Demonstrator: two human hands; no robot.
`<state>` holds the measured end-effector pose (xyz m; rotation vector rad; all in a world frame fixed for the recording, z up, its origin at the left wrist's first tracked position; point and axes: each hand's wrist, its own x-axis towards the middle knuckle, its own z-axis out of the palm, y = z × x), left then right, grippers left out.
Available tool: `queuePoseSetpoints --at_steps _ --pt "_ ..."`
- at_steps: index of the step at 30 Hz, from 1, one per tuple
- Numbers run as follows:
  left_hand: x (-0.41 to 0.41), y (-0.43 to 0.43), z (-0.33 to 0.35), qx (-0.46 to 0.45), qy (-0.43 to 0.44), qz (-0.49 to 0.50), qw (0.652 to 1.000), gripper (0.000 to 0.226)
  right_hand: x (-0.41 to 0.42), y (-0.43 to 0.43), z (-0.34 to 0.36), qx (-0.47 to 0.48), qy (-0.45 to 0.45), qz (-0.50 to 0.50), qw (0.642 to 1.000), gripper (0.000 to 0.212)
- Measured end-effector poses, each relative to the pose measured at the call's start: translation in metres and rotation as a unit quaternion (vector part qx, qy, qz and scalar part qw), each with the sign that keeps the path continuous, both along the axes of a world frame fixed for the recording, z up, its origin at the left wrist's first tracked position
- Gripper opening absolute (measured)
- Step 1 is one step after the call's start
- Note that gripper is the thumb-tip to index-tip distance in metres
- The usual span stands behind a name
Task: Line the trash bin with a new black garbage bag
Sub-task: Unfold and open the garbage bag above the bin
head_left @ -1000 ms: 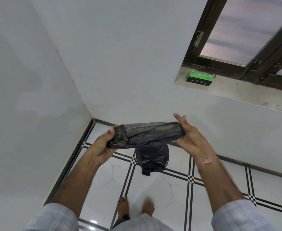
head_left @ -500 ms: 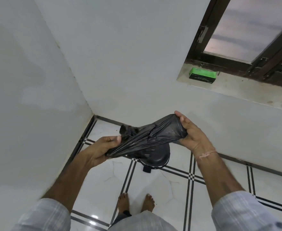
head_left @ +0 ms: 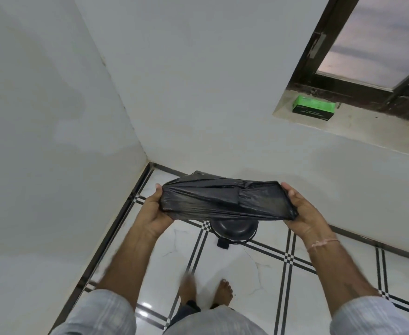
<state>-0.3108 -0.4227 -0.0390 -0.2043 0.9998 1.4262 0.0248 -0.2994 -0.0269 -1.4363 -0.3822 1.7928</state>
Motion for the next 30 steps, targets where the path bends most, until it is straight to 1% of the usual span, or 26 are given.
queuePoseSetpoints --at_steps 3,6,7,8,11,12,13,14,16,17,18,19,20,21,22,23,24,25,26,27,28,29,30 --pt "0.004 0.007 0.001 -0.007 -0.006 0.026 1.000 0.047 0.003 -0.001 -0.004 -0.017 -0.003 -0.006 1.000 0.021" --pt "0.006 0.008 -0.002 -0.005 -0.016 0.046 0.999 0.064 0.005 -0.001 -0.007 -0.014 -0.014 0.005 1.000 0.019" --pt "0.008 0.007 -0.001 -0.007 -0.007 0.037 0.999 0.064 0.006 -0.001 -0.008 -0.006 -0.010 0.010 1.000 0.022" --pt "0.009 0.007 0.001 -0.008 0.009 0.017 1.000 0.060 0.008 0.000 -0.008 0.009 -0.003 0.017 1.000 0.033" --pt "0.009 0.009 0.007 -0.024 0.052 -0.034 0.998 0.049 0.011 -0.001 -0.005 0.055 0.005 0.076 0.996 0.081" --pt "0.011 0.011 0.008 -0.035 0.063 -0.040 0.997 0.048 0.009 -0.002 -0.004 0.067 -0.006 0.108 0.992 0.090" --pt "0.015 0.016 0.009 -0.050 0.068 -0.044 0.995 0.048 0.005 -0.002 -0.001 0.077 -0.027 0.145 0.986 0.095" --pt "0.021 0.023 0.011 -0.080 0.067 -0.049 0.993 0.049 -0.001 0.000 0.003 0.083 -0.058 0.178 0.979 0.096" --pt "0.032 0.045 0.026 -0.139 0.072 -0.022 0.987 0.050 -0.022 0.010 0.019 0.088 -0.107 0.225 0.965 0.090" --pt "0.034 0.062 0.039 -0.134 0.090 -0.002 0.987 0.047 -0.038 0.020 0.035 0.106 -0.116 0.239 0.958 0.086" --pt "0.035 0.082 0.053 -0.101 0.114 0.013 0.988 0.044 -0.053 0.033 0.054 0.144 -0.126 0.240 0.952 0.081" --pt "0.035 0.103 0.070 -0.050 0.149 0.028 0.987 0.042 -0.067 0.049 0.072 0.230 -0.154 0.225 0.934 0.076" --pt "0.035 0.120 0.086 0.006 0.193 0.039 0.980 0.041 -0.079 0.062 0.085 0.342 -0.199 0.181 0.901 0.068" --pt "0.039 0.131 0.105 0.052 0.239 0.045 0.969 0.037 -0.088 0.073 0.094 0.467 -0.279 0.129 0.829 0.062" --pt "0.044 0.126 0.111 0.086 0.284 0.034 0.954 0.029 -0.089 0.074 0.092 0.559 -0.393 0.120 0.720 0.063" --pt "0.049 0.119 0.101 0.080 0.316 0.010 0.945 0.023 -0.091 0.071 0.080 0.592 -0.495 0.151 0.618 0.066" --pt "0.054 0.110 0.079 0.019 0.342 -0.014 0.939 0.026 -0.088 0.057 0.059 0.524 -0.570 0.260 0.577 0.067" --pt "0.064 0.089 0.050 -0.052 0.318 -0.058 0.945 0.027 -0.076 0.029 0.033 0.386 -0.587 0.407 0.583 0.066" --pt "0.070 0.064 0.023 -0.126 0.253 -0.095 0.954 0.020 -0.063 0.002 0.010 0.238 -0.544 0.516 0.618 0.067" --pt "0.071 0.040 0.003 -0.195 0.175 -0.137 0.955 0.024 -0.051 -0.016 -0.011 0.149 -0.479 0.555 0.664 0.068" --pt "0.070 0.019 -0.004 -0.233 0.109 -0.157 0.954 0.036 -0.042 -0.025 -0.020 0.102 -0.411 0.531 0.734 0.068" --pt "0.064 0.009 -0.010 -0.247 0.069 -0.146 0.955 0.038 -0.038 -0.024 -0.018 0.056 -0.337 0.486 0.805 0.069" --pt "0.059 0.010 -0.011 -0.243 0.053 -0.135 0.959 0.036 -0.038 -0.019 -0.015 0.019 -0.265 0.436 0.860 0.069"
